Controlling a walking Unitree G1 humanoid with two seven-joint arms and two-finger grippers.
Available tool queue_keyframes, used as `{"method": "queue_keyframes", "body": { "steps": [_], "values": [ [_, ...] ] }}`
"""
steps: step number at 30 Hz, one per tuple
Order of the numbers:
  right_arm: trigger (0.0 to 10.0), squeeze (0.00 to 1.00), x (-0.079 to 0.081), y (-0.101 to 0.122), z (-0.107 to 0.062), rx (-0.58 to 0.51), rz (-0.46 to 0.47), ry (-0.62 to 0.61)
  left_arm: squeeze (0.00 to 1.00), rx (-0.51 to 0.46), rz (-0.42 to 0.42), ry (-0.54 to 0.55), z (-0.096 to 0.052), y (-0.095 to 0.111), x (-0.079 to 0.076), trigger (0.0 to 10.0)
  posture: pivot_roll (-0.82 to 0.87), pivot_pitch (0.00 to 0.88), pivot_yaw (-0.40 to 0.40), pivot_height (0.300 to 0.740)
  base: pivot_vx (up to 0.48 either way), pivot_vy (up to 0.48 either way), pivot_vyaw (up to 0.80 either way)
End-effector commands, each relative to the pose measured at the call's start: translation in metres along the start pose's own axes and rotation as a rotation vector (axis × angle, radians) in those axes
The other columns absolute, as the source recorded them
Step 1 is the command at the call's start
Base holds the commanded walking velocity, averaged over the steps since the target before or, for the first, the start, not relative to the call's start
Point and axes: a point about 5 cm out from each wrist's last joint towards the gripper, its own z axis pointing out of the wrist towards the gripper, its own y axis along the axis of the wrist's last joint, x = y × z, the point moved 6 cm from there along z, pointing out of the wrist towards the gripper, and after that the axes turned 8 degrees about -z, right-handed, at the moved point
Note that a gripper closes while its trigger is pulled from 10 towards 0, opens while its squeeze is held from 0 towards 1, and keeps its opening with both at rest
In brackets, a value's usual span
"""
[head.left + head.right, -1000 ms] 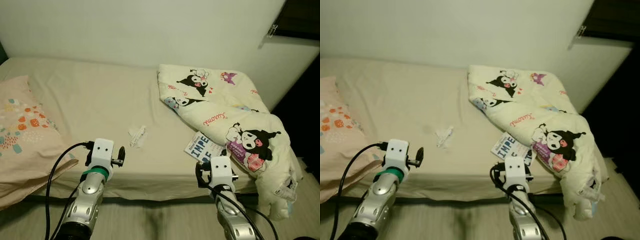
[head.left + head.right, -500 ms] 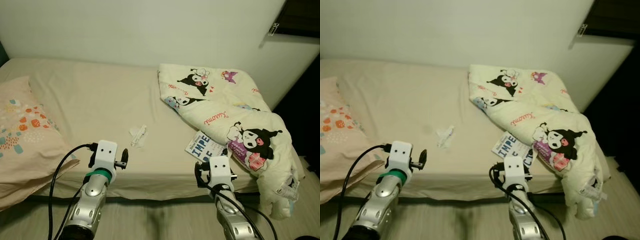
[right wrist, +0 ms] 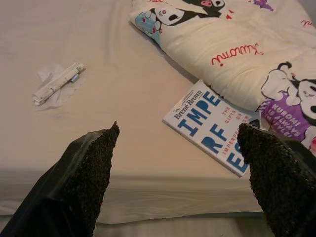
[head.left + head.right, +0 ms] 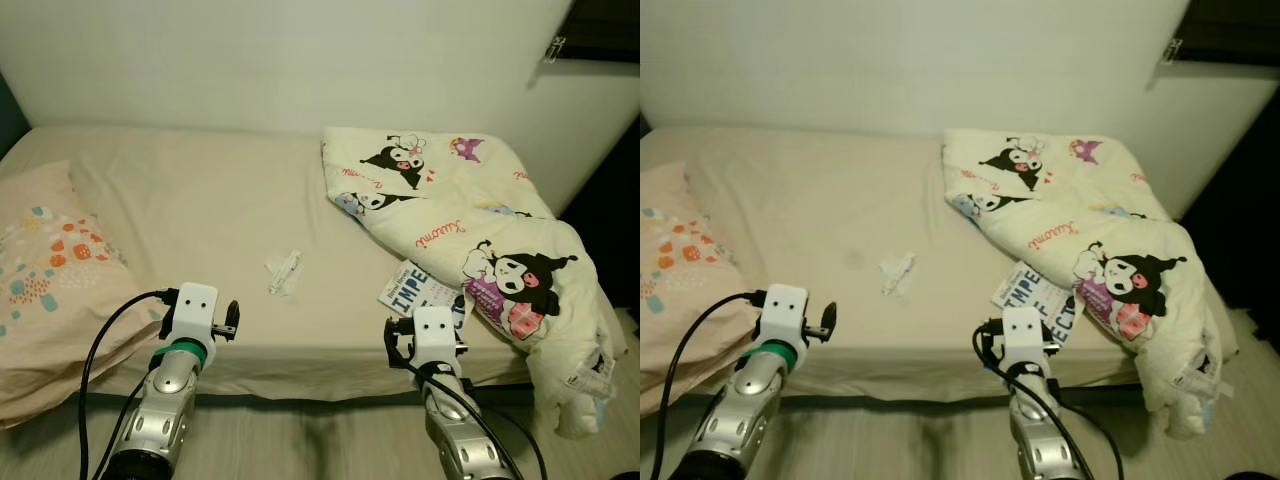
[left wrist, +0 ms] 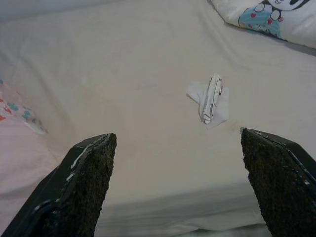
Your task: Clean up the room
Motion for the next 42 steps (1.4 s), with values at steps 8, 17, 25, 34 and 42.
{"method": "queue_keyframes", "body": {
  "steps": [8,17,25,34,42],
  "values": [
    [10.0,0.00,0.007,-0.005,-0.002,0.027,0.002,0.003,0.00,0.040,0.005,-0.017,-0.005,-0.014,-0.005,10.0,-0.01,0.009,0.056,0.740,0.000,0.000,0.00],
    [10.0,0.00,0.007,-0.006,-0.004,0.030,0.009,-0.001,0.00,0.047,0.004,-0.021,-0.006,-0.017,-0.006,10.0,0.00,0.010,0.050,0.740,0.000,0.000,0.00],
    [10.0,0.00,0.007,-0.009,-0.004,0.047,0.014,-0.004,0.00,0.028,-0.009,-0.019,-0.005,-0.011,-0.003,10.0,0.02,0.009,0.045,0.740,0.000,0.000,0.00],
    [10.0,0.00,0.002,-0.004,-0.005,0.017,0.028,-0.005,0.00,0.006,-0.013,-0.037,-0.002,-0.002,-0.012,10.0,0.02,0.000,0.027,0.740,0.000,0.000,0.00],
    [10.0,0.00,0.001,0.003,-0.006,-0.026,-0.009,-0.003,0.00,-0.027,-0.008,-0.071,-0.001,0.011,-0.017,10.0,0.03,0.000,0.040,0.740,0.000,0.000,0.00]
  ]
}}
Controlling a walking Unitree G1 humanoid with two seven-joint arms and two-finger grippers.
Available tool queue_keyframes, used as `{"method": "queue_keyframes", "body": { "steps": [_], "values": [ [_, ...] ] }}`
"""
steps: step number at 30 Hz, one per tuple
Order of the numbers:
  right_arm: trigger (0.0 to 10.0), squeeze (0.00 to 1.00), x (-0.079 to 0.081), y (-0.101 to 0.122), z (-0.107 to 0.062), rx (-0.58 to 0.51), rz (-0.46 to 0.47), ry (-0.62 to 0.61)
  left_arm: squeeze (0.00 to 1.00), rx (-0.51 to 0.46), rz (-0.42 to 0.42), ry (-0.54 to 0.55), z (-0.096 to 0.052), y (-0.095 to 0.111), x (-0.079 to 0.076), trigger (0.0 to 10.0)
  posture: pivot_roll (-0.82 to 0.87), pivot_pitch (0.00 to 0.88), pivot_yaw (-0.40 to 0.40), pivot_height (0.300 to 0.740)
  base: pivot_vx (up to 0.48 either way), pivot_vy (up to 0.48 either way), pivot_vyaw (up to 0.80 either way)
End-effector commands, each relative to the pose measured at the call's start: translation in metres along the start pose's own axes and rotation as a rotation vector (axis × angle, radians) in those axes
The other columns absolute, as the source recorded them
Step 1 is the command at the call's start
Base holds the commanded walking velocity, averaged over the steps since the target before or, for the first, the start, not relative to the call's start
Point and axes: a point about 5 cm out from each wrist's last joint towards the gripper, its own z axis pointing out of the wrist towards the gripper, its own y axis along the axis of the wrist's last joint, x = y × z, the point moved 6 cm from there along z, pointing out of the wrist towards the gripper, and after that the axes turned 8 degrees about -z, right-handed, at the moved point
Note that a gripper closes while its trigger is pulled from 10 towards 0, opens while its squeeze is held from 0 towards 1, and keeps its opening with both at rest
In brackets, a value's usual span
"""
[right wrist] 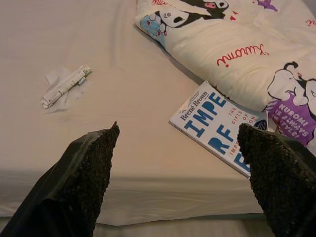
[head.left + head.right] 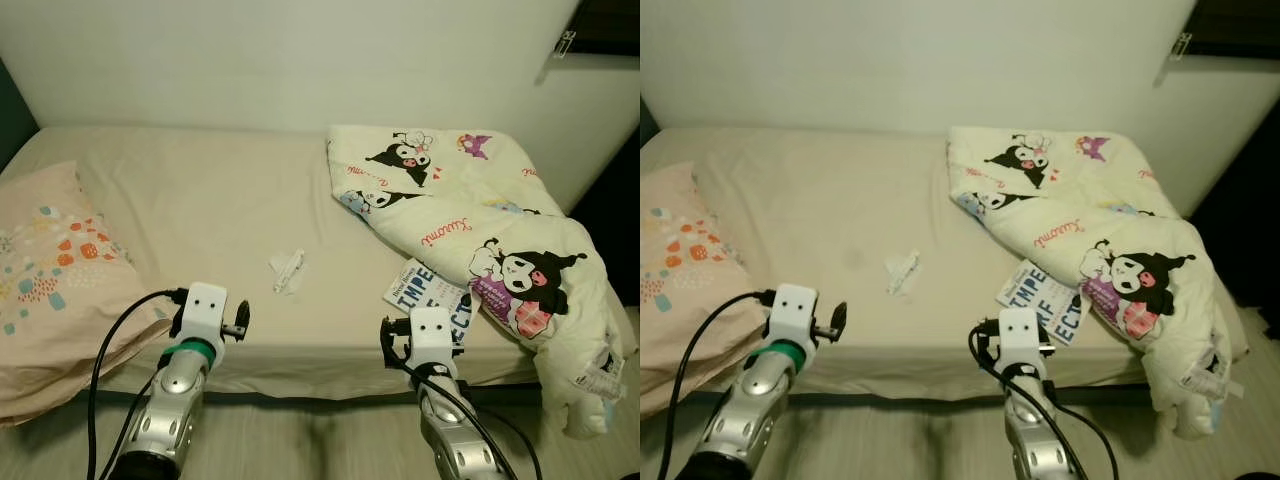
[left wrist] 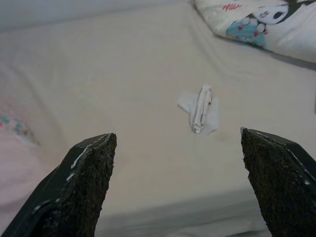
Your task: Clean up the room
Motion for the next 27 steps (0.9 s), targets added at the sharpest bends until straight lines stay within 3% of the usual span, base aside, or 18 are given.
{"method": "queue_keyframes", "body": {
  "steps": [1,27],
  "values": [
    [10.0,0.00,0.0004,0.0015,-0.0017,-0.016,-0.022,0.009,0.00,0.013,0.006,-0.017,-0.0005,-0.0025,-0.0027,10.0,0.02,0.000,0.040,0.740,0.000,0.000,0.00],
    [10.0,0.00,0.0088,-0.0037,-0.0016,0.007,-0.023,0.035,0.00,0.007,-0.033,-0.018,-0.0044,-0.0032,0.0030,10.0,0.02,0.000,0.033,0.740,0.019,0.000,0.00]
  ]
}}
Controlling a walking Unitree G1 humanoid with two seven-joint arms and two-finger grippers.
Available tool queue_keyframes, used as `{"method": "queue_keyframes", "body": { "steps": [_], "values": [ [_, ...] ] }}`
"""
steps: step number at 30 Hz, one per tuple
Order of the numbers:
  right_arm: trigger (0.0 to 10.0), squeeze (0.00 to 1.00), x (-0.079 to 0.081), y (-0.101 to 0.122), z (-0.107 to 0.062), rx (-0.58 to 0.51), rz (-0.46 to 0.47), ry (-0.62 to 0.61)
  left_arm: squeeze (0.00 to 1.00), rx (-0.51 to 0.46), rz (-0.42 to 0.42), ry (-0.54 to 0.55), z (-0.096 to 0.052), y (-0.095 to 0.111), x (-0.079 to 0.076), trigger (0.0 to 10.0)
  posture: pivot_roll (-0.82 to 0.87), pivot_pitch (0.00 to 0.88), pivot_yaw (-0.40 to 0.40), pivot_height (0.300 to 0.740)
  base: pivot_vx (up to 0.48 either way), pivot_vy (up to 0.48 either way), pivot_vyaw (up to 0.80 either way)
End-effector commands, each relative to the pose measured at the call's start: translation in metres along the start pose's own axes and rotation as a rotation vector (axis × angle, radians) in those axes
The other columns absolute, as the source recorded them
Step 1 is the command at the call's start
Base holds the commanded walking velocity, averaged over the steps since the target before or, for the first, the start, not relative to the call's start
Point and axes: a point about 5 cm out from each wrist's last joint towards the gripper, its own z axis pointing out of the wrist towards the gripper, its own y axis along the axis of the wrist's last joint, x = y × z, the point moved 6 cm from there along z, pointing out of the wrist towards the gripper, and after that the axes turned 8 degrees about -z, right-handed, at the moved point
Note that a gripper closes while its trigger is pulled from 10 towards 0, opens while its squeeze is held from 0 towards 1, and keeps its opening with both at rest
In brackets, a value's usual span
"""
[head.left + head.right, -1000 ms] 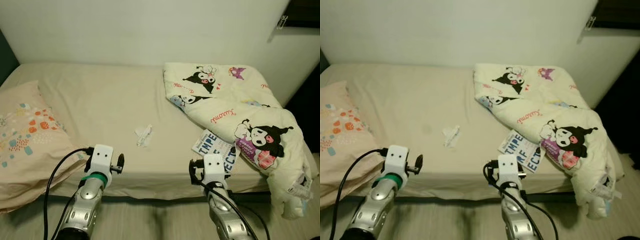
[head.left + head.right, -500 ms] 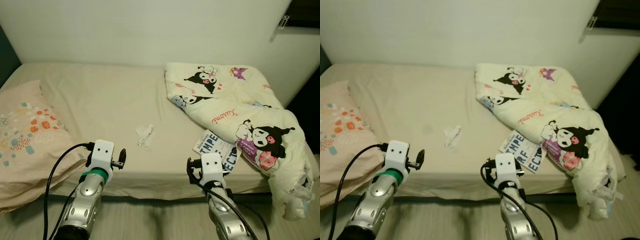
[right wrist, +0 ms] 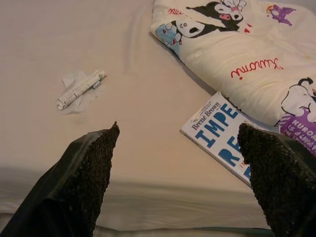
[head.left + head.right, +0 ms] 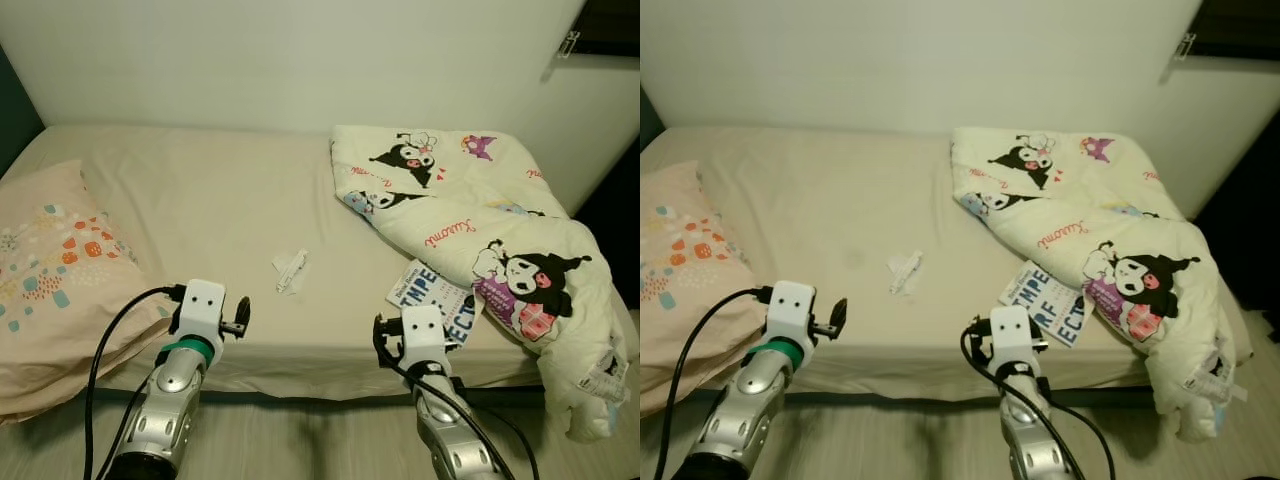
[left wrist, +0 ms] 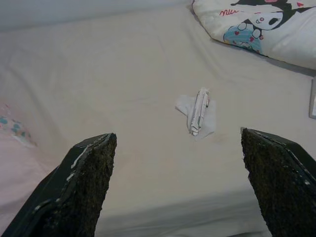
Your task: Clean up the room
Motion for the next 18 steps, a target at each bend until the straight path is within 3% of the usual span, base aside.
{"method": "queue_keyframes", "body": {
  "steps": [1,18],
  "values": [
    [10.0,0.00,0.0006,-0.0079,-0.0012,0.028,0.007,-0.001,0.00,0.013,-0.014,0.000,-0.0019,-0.0047,0.0019,10.0,0.02,0.000,0.036,0.740,0.266,0.000,0.00],
    [10.0,0.00,0.0042,-0.0131,-0.0026,0.045,0.020,0.007,0.00,0.009,-0.014,-0.018,-0.0033,-0.0041,0.0008,10.0,0.03,0.000,0.039,0.740,0.285,0.000,0.00]
  ]
}}
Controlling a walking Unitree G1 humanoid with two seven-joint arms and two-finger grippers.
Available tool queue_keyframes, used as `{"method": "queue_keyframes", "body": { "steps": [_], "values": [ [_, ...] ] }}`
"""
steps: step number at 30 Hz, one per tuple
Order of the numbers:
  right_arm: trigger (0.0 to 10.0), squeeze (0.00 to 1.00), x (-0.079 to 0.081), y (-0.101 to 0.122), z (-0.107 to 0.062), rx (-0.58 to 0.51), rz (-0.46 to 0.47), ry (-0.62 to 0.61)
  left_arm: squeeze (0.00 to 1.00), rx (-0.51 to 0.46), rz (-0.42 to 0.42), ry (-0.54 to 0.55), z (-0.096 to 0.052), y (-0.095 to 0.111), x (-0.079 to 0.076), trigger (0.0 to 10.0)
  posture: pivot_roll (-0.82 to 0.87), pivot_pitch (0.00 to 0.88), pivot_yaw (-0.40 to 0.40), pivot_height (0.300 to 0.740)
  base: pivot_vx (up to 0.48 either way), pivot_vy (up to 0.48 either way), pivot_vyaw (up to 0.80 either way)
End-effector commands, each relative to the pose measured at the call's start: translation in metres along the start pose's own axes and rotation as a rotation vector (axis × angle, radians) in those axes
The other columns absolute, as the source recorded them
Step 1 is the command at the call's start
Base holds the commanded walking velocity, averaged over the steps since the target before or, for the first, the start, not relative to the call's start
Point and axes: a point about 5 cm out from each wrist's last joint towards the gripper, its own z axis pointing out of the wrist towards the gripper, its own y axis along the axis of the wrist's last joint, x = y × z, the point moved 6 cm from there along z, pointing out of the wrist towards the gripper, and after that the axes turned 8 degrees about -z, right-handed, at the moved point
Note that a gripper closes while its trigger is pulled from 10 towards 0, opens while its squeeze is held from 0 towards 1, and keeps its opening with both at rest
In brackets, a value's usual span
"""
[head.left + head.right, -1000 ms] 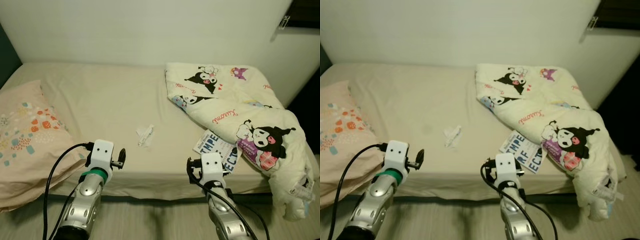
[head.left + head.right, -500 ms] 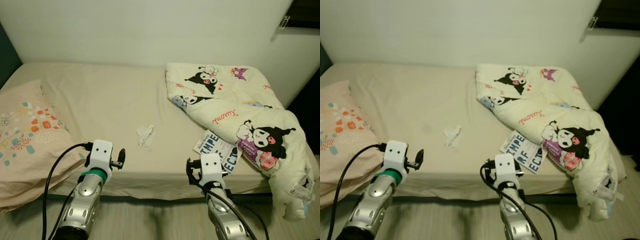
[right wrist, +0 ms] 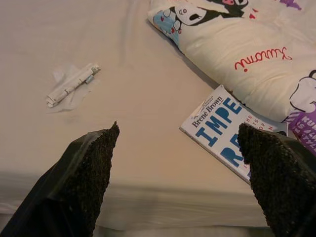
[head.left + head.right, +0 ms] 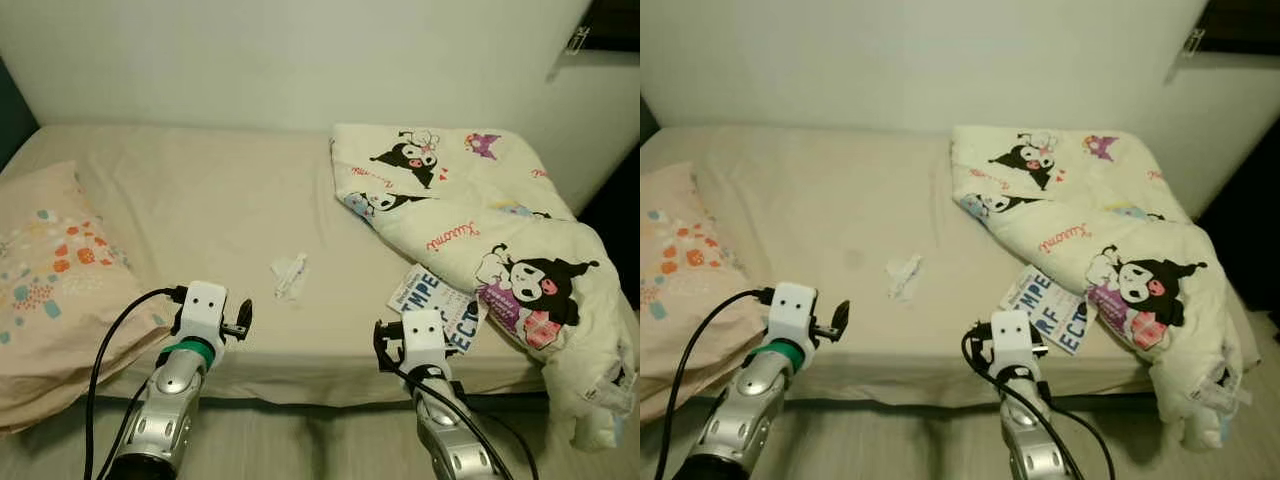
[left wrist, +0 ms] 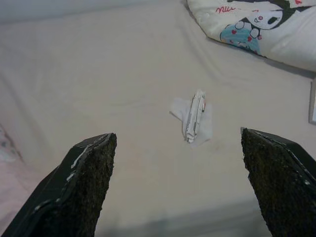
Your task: Clean up the room
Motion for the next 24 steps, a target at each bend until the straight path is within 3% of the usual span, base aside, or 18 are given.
{"method": "queue_keyframes", "body": {
  "steps": [1,24],
  "values": [
    [10.0,0.00,0.0030,-0.0055,-0.0019,0.017,0.009,0.005,0.00,0.003,-0.008,0.003,-0.0024,-0.0024,0.0026,10.0,0.03,0.000,0.039,0.740,0.307,0.000,0.00],
    [10.0,0.00,0.0019,-0.0062,-0.0004,0.022,0.016,0.000,0.00,0.001,-0.005,0.001,-0.0011,-0.0009,0.0021,10.0,0.03,0.000,0.039,0.740,0.298,0.000,0.00]
  ]
}}
